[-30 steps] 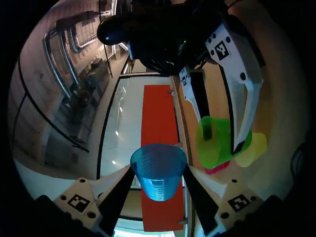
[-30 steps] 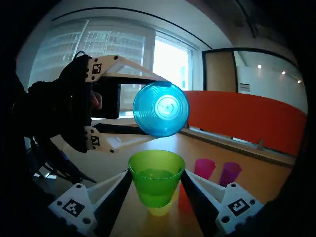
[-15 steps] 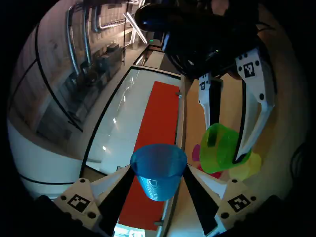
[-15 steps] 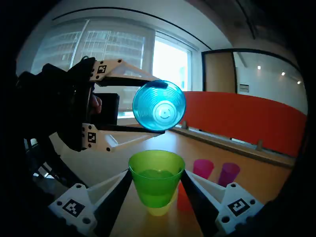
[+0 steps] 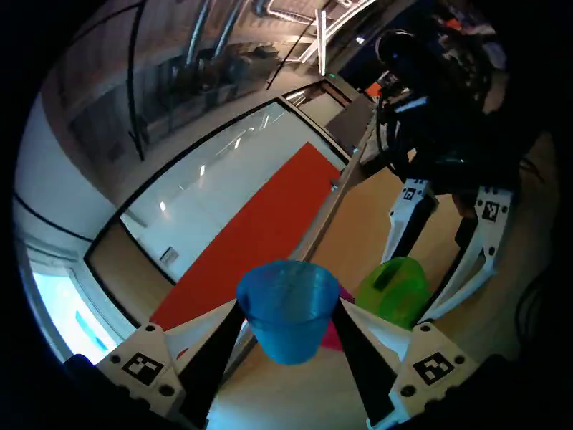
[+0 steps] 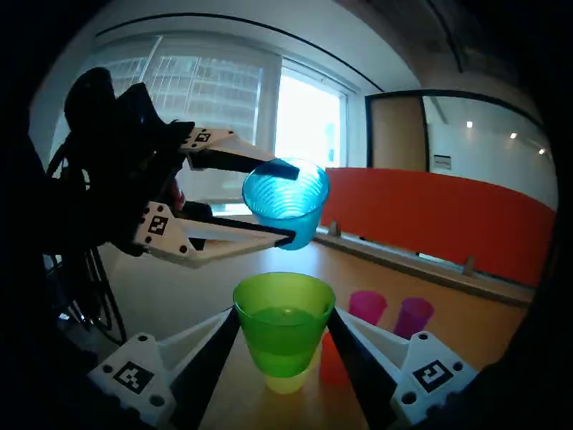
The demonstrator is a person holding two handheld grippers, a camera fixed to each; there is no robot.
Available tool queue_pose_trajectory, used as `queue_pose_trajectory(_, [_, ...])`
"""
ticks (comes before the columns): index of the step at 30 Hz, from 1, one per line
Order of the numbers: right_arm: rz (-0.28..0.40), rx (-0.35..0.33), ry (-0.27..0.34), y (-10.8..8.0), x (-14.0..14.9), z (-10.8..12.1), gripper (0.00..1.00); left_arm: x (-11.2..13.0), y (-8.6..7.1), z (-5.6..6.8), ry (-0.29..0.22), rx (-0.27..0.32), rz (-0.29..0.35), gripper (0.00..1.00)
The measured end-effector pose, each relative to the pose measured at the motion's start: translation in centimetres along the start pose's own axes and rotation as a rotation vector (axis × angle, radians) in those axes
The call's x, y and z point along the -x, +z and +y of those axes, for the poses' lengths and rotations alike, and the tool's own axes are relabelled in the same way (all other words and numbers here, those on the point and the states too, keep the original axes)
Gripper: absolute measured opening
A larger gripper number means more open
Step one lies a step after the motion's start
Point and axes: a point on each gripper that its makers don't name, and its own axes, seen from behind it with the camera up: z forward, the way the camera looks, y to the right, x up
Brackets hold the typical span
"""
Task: Pour water
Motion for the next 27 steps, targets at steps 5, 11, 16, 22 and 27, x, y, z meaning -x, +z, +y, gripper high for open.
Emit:
queue_pose_trajectory(5, [0.003,0.004,-0.001,0.0,0.0,0.1,0.9,0.0,0.3,-0.8,-0.202,0.03,0.007,0.84])
queue_pose_trajectory(11, [0.009,0.006,0.004,-0.1,-0.2,0.2,0.89,0.8,0.8,-1.3,-0.342,0.044,-0.012,0.84])
queue_pose_trajectory(16, [0.014,0.008,0.002,-0.1,-0.4,0.2,0.9,1.3,1.0,-1.0,-0.452,0.069,-0.025,0.84])
queue_pose_trajectory(22, [0.019,0.01,0.006,-0.3,-0.6,0.3,0.9,1.8,1.1,-1.2,-0.542,0.081,-0.024,0.84])
queue_pose_trajectory(27, [0.017,0.018,0.008,-0.4,-0.6,0.8,0.9,3.0,1.3,-1.2,-0.551,0.08,-0.048,0.84])
